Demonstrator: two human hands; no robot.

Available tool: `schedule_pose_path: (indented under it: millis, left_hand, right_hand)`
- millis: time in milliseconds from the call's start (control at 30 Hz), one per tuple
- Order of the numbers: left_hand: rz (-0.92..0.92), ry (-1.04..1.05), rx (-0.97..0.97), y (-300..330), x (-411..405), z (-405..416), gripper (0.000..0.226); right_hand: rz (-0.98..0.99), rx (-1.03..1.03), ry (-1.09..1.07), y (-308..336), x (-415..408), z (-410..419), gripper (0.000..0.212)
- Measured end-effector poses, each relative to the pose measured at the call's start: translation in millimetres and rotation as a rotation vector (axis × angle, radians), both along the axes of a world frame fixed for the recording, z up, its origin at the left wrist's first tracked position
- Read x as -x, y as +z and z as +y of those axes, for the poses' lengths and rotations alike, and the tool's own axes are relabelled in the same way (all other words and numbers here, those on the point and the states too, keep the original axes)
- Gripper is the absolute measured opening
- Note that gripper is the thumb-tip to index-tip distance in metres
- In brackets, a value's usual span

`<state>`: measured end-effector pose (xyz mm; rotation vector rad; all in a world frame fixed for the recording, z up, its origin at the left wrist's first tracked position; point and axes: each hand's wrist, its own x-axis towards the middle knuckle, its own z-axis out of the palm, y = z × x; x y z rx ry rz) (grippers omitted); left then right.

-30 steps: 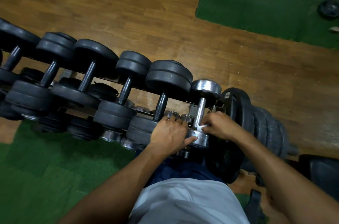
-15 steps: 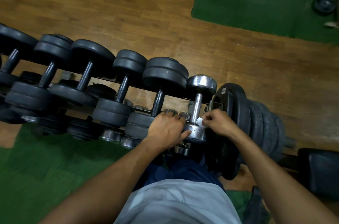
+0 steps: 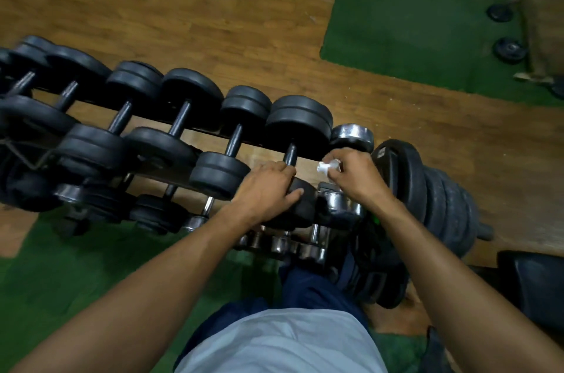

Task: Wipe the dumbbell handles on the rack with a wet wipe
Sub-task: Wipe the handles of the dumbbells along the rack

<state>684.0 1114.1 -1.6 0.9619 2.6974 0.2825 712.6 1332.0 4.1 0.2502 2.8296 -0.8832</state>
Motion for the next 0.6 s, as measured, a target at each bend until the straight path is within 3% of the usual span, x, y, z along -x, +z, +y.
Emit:
schedule_pose_path:
  millis: [200, 600]
  left_hand:
    - [0.08, 0.137, -0.064, 32.6, -17.3, -116.7, 0.047]
    - [0.123, 0.473, 0.004, 86.7, -51.1, -360.0, 0.069]
  right_hand:
    - [0.164, -0.109, 0.196, 36.6, 9.5, -114.5, 0.023]
    - [0.199, -0.164, 0.528, 97.7, 31.5, -354.9, 0.009]
